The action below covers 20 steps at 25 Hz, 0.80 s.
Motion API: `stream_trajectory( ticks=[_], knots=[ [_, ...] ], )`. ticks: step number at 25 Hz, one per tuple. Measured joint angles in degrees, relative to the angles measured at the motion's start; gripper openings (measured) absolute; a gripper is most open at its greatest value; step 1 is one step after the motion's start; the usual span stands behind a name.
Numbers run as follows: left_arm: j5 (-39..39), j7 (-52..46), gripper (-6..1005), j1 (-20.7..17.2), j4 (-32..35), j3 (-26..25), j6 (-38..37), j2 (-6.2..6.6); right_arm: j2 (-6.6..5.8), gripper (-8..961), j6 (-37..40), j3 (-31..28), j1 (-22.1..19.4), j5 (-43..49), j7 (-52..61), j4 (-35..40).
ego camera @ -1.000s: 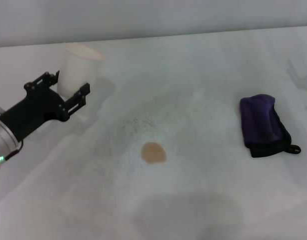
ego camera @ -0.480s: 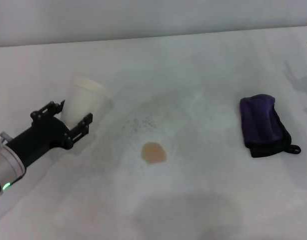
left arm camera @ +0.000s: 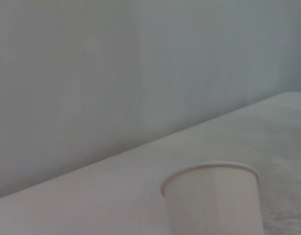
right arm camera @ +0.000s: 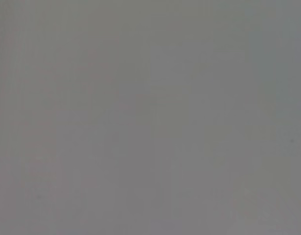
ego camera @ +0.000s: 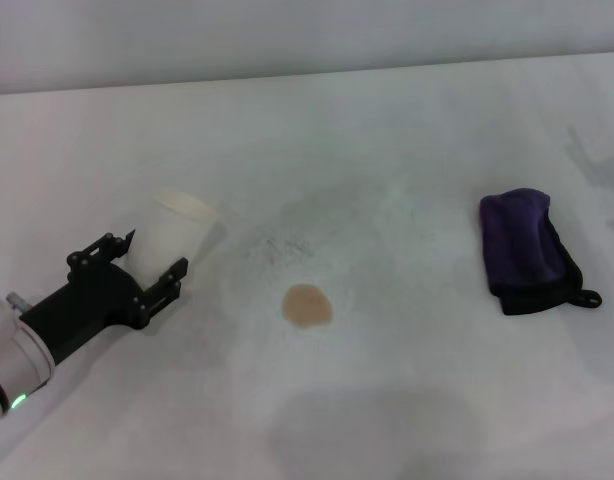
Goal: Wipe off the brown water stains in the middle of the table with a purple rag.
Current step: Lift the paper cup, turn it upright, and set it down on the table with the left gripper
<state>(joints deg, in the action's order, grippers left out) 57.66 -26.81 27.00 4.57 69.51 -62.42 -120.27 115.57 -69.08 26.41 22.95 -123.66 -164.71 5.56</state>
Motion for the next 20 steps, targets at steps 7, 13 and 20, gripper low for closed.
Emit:
stream_trajectory(
  ticks=[7, 13, 20],
  knots=[
    [-0.11, 1.36, 654, -0.44, -3.01, -0.04, -0.34, -0.08, 0.00, 858, 0.13, 0.31, 0.15, 0.00, 0.00, 0.20],
    [-0.18, 1.43, 655, -2.52, -3.05, -0.06, -1.04, -0.20, -0.12, 858, 0.53, 0.31, 0.43, 0.00, 0.00, 0.35],
    [-1.17, 5.46, 652, -3.96, -2.84, -0.31, -5.48, -0.12, -0.17, 857, 1.49, 1.10, 0.76, 0.00, 0.00, 0.51]
  ],
)
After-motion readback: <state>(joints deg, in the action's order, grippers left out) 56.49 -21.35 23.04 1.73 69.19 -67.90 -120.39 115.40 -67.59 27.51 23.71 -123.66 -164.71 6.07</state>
